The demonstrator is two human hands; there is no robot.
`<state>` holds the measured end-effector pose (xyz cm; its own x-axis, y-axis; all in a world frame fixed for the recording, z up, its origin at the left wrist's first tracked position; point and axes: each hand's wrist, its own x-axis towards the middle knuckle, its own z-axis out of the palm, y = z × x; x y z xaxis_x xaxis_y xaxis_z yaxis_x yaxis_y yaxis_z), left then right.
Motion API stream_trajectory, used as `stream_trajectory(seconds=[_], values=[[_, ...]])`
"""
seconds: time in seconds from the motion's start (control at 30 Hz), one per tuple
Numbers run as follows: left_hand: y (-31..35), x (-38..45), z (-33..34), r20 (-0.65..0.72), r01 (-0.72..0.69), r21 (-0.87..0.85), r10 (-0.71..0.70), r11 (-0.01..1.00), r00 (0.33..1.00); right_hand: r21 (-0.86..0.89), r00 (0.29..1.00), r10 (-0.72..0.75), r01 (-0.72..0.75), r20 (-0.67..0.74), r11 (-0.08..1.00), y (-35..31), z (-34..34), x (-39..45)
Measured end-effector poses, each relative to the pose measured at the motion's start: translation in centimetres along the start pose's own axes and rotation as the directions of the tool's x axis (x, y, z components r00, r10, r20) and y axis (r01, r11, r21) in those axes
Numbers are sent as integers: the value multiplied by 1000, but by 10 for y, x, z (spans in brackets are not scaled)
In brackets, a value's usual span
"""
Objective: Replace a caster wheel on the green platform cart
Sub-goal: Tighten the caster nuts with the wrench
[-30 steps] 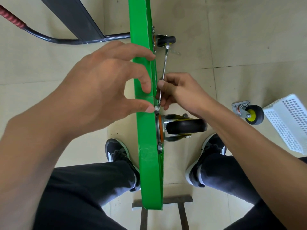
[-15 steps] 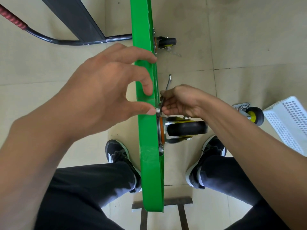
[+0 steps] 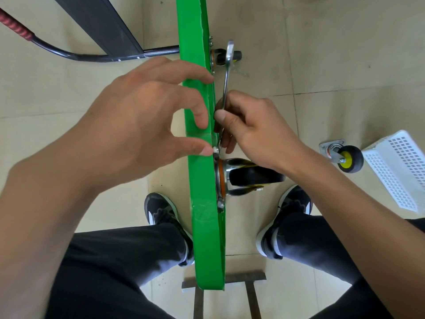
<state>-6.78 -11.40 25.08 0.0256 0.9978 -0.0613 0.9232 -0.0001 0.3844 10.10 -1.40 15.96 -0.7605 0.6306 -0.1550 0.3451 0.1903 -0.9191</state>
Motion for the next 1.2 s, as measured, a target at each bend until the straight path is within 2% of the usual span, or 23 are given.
stream_trajectory(seconds=[0.1,0.23,0.43,0.63,0.77,0.87,0.97,1.07,1.13,1.2], values=[[0,-1,0,5,-2,-1,2,1000,1000,-64,1000,-26,26,6,998,2,3,-2],[1,-2,1,3,12,-16,-12,1000,1000,-39,1000,-13,14,19,999,7,4,-6],[1,-2,1,4,17,-21,-17,1000,1000,125,992,123,-127,38,984,14,7,-2],[3,-2,0,12,25,-26,-25,999,1000,115,984,173,-175,31,978,17,10,6],[3,-3,0,15,22,-17,-22,1000,1000,165,958,273,-285,92,944,19,9,17],[2,-2,0,12,18,-15,-18,1000,1000,304,881,439,-472,175,828,24,9,26],[1,-2,0,18,3,-7,-3,1000,1000,422,737,591,-674,328,606,34,9,28],[1,-2,0,19,2,6,-2,1000,1000,428,603,634,-796,485,429,47,9,29],[1,-2,-1,22,-1,11,1,1000,1000,440,556,626,-827,546,351,53,8,29],[1,-1,-1,19,-3,1,3,1000,1000,459,542,614,-834,574,307,57,8,30]])
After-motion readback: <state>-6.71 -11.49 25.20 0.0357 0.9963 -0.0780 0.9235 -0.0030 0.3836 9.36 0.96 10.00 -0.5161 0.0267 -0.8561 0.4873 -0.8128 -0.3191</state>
